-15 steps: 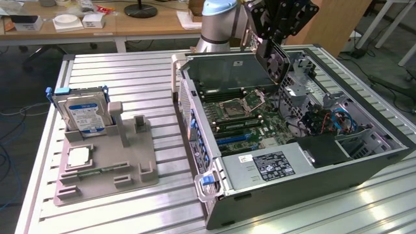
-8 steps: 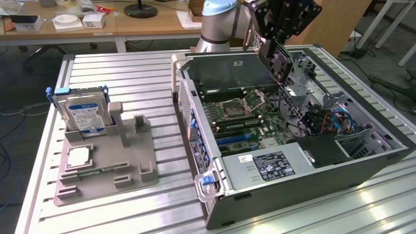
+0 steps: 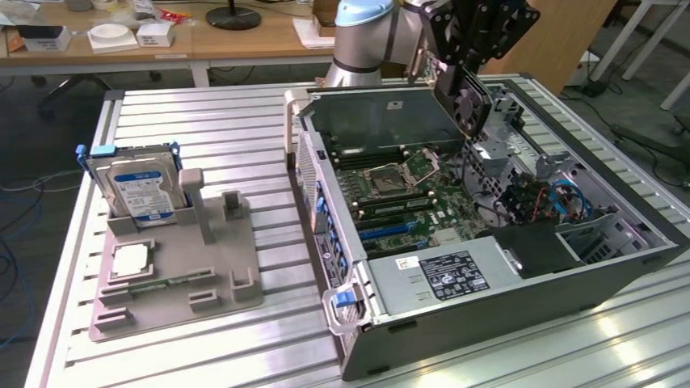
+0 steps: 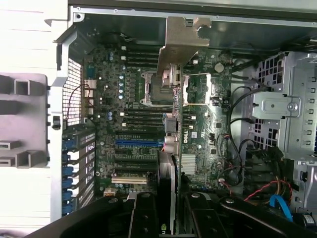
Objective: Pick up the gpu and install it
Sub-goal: 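Pick up the gpu and move the gpu toward the slot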
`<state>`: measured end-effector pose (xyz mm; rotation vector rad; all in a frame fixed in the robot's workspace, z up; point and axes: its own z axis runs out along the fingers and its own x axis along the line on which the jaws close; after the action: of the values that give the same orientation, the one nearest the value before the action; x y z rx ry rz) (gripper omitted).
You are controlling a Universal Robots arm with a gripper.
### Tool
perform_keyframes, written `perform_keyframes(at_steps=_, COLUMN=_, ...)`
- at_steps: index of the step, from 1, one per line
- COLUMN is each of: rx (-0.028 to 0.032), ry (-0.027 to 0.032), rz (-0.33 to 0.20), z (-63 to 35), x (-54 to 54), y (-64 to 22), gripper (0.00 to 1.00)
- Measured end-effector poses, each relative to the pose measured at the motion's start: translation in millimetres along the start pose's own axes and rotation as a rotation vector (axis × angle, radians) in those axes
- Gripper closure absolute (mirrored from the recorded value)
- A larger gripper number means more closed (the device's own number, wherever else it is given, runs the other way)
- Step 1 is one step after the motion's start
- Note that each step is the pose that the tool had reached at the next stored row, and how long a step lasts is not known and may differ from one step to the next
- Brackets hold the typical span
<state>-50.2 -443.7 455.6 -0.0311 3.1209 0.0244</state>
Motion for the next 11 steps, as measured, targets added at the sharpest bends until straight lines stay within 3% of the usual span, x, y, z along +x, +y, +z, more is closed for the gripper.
perform_keyframes(at_steps=11, rx=0.0001, ry=0.0000, rz=0.002, z=0.7, x=-12.4, y=-0.2, gripper=0.73)
